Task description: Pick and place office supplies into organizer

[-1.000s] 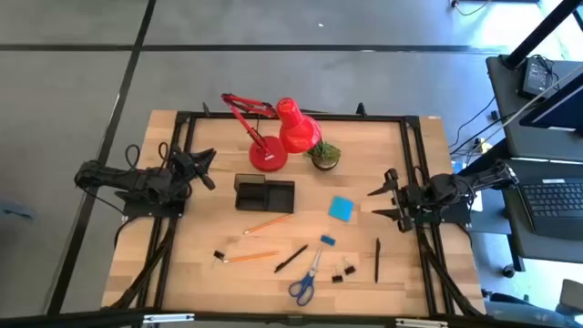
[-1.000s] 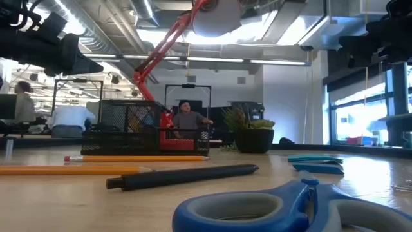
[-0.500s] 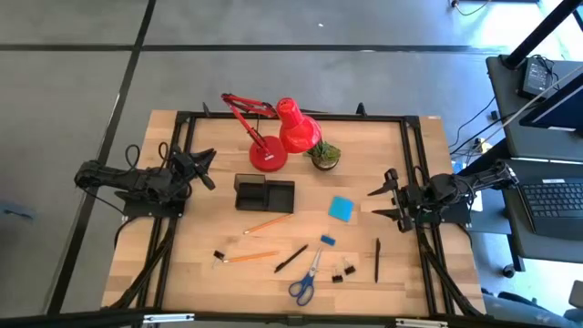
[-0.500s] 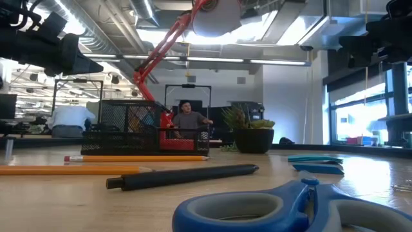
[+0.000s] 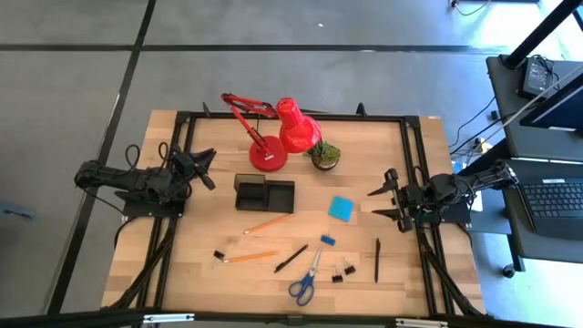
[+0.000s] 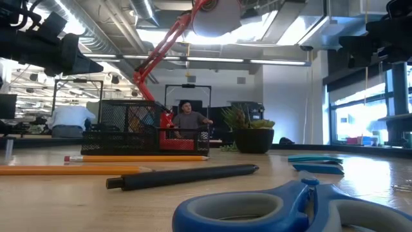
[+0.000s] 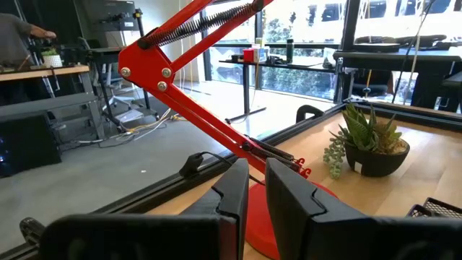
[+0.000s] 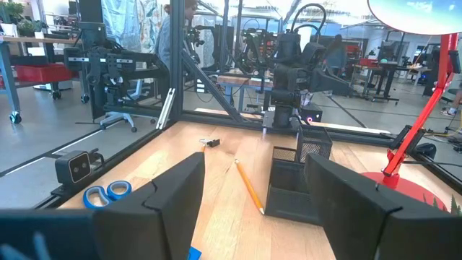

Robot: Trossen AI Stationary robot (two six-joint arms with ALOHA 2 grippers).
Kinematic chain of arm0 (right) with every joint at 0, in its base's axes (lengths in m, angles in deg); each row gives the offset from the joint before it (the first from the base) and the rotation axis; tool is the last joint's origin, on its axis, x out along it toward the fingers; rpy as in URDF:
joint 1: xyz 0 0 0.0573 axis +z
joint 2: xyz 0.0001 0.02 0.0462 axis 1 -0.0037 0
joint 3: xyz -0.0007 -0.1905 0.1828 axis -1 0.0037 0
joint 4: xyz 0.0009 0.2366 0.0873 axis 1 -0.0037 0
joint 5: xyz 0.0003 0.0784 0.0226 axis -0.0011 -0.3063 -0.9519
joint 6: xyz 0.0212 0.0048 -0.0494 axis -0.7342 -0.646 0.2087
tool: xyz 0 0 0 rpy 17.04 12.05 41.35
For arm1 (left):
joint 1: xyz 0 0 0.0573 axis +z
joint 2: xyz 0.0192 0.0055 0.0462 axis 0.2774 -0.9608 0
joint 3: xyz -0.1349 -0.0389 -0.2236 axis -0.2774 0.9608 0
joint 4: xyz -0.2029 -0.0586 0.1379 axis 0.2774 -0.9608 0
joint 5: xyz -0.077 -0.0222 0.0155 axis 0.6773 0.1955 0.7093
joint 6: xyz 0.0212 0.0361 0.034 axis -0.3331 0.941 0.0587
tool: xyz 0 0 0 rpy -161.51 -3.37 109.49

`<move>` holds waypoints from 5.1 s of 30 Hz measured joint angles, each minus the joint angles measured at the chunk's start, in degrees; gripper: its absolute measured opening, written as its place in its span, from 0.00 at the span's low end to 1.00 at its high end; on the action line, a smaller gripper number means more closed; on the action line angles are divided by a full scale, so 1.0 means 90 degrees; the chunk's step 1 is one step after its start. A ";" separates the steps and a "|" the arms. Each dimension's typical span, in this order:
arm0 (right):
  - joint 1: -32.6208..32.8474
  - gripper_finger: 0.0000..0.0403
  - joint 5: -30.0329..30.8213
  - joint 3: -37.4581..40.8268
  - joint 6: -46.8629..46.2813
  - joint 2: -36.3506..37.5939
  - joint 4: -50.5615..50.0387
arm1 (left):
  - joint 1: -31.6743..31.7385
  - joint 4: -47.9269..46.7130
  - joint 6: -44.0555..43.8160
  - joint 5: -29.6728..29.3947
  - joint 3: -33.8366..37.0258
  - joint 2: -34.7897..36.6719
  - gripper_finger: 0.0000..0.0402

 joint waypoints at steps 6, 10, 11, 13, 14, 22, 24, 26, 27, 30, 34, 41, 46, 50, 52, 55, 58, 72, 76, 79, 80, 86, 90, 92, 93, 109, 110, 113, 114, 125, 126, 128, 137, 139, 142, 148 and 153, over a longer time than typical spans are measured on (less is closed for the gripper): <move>0.0000 0.60 0.0001 0.0001 0.0000 0.0000 -0.0002 | 0.0000 0.0000 0.0000 0.0000 0.0001 0.0000 0.11; 0.0000 0.60 0.0001 -0.0002 0.0000 0.0000 -0.0002 | -0.0001 0.0001 0.0000 -0.0002 0.0000 0.0000 0.11; 0.0000 0.60 -0.0002 0.0000 0.0000 0.0000 -0.0001 | 0.0000 0.0000 0.0000 -0.0001 0.0000 0.0000 0.11; 0.0000 0.60 -0.0002 -0.0002 0.0000 0.0000 -0.0002 | -0.0002 0.0002 0.0000 0.0000 0.0000 0.0000 0.11; 0.0000 0.60 -0.0002 0.0001 0.0000 0.0000 -0.0002 | -0.0002 0.0002 0.0000 0.0000 0.0000 0.0000 0.11; -0.0002 0.60 0.0001 -0.0002 0.0000 0.0000 0.0000 | -0.0001 0.0001 0.0000 0.0000 0.0001 0.0000 0.11; -0.0001 0.60 0.0001 -0.0002 0.0000 0.0000 -0.0001 | -0.0002 0.0002 0.0000 -0.0002 0.0000 0.0000 0.11; 0.0000 0.60 -0.0001 -0.0001 0.0000 0.0002 -0.0001 | 0.0000 0.0001 0.0000 -0.0002 0.0000 0.0000 0.11; -0.0001 0.60 -0.0002 0.0000 0.0000 0.0000 -0.0002 | -0.0002 0.0001 0.0000 -0.0001 0.0002 0.0000 0.11; 0.0000 0.60 0.0001 0.0001 0.0000 0.0000 -0.0002 | -0.0001 0.0002 0.0000 -0.0001 0.0001 0.0000 0.11; 0.0000 0.60 -0.0002 -0.0001 0.0000 0.0002 0.0000 | -0.0002 0.0001 0.0000 -0.0001 0.0000 0.0000 0.11; -0.0002 0.60 -0.0002 -0.0002 0.0000 0.0000 0.0000 | 0.0000 0.0000 0.0000 -0.0001 0.0000 0.0000 0.11; -0.0001 0.60 0.0000 -0.0001 0.0000 0.0001 -0.0001 | -0.0002 0.0000 0.0000 0.0000 0.0000 0.0000 0.11; -0.0002 0.60 0.0001 0.0000 0.0000 0.0000 -0.0002 | -0.0002 0.0002 0.0000 0.0000 0.0000 0.0000 0.11; 0.0000 0.60 0.0001 0.0001 0.0000 0.0000 -0.0002 | -0.0001 0.0002 0.0000 -0.0002 0.0000 0.0000 0.11; 0.0000 0.60 0.0000 0.0000 0.0000 0.0001 0.0000 | -0.0002 0.0000 0.0000 0.0000 0.0002 0.0000 0.11; -0.0001 0.60 0.0001 0.0000 0.0000 0.0001 -0.0001 | -0.0001 0.0002 0.0000 -0.0002 0.0002 0.0000 0.11; -0.0002 0.60 -0.0001 0.0000 0.0517 0.0001 -0.0001 | 0.0000 0.0000 0.0000 -0.0002 0.0000 0.0000 0.11; -0.0002 0.60 -0.0001 -0.0001 0.0265 0.0000 -0.0002 | 0.0000 0.0000 0.0000 0.0000 0.0000 0.0000 0.11; 0.0000 0.60 0.0002 -0.0001 0.0143 0.0000 -0.0002 | 0.0000 0.0000 0.0000 -0.0002 0.0000 0.0000 0.11; -0.0002 0.60 0.0001 -0.0002 0.0154 0.0002 -0.0002 | 0.0000 0.0000 0.0000 0.0000 0.0000 0.0000 0.11; -0.0002 0.60 0.0001 -0.0002 0.0141 0.0000 0.0012 | -0.0001 0.0002 0.0000 -0.0002 0.0001 0.0000 0.11; -0.0002 0.60 -0.0014 0.0001 -0.0686 0.0002 0.0013 | -0.0002 0.0002 0.0000 -0.0002 0.0000 0.0000 0.11; -0.0001 0.60 -0.0016 0.0001 -0.0958 0.0000 0.0012 | 0.0000 0.0002 0.0000 -0.0002 0.0001 0.0000 0.11; -0.0002 0.60 -0.0017 0.0001 -0.1031 0.0001 0.0015 | -0.0001 0.0002 0.0000 -0.0002 0.0001 0.0000 0.11; 0.0000 0.60 -0.0014 -0.0002 -0.1587 0.0001 0.0017 | -0.0002 0.0000 0.0000 0.0149 0.0000 0.0000 0.14; -0.0002 0.60 -0.0013 0.0000 -0.1667 0.0001 0.0018 | -0.0002 -0.0007 0.0000 0.0263 0.0001 0.0000 0.15; 0.0000 0.60 -0.0009 -0.0002 -0.1814 0.0000 0.0019 | -0.0002 -0.0010 0.0116 0.0563 0.0000 0.0000 0.21; -0.0002 0.60 -0.0007 0.0001 -0.1825 0.0000 0.0017 | -0.0002 -0.0010 0.0197 0.0658 0.0000 0.0000 0.23; -0.0002 0.60 0.0551 0.0060 -0.1619 0.0000 0.0010 | -0.0002 0.0283 -0.0103 0.1613 0.0000 0.0000 0.44; -0.0002 0.60 0.0563 0.0059 -0.1488 0.0000 0.0010 | -0.0002 0.0282 -0.0172 0.1656 0.0000 0.0000 0.44; -0.0002 0.60 0.0571 0.0061 -0.1290 0.0000 0.0007 | -0.0002 0.0287 -0.0230 0.1777 0.0000 0.0000 0.44; -0.0002 0.60 0.0576 0.0061 -0.0803 0.0000 0.0002 | -0.0002 0.0294 -0.0226 0.1797 0.0000 0.0000 0.44; -0.0002 0.60 0.0579 0.0061 -0.0593 0.0000 0.0026 | -0.0002 0.0294 -0.0134 0.1793 0.0000 0.0000 0.44; -0.0002 0.60 0.0580 0.0061 0.0118 0.0000 0.0199 | -0.0002 0.0294 -0.0063 0.1793 0.0000 0.0000 0.43; -0.0002 0.60 0.0579 0.0061 0.0670 0.0002 0.0230 | -0.0007 0.0281 -0.0063 0.1857 0.0000 0.0000 0.43; -0.0002 0.60 0.0579 0.0061 0.0670 0.0002 0.0135 | -0.0007 0.0272 -0.0056 0.2332 0.0000 0.0000 0.43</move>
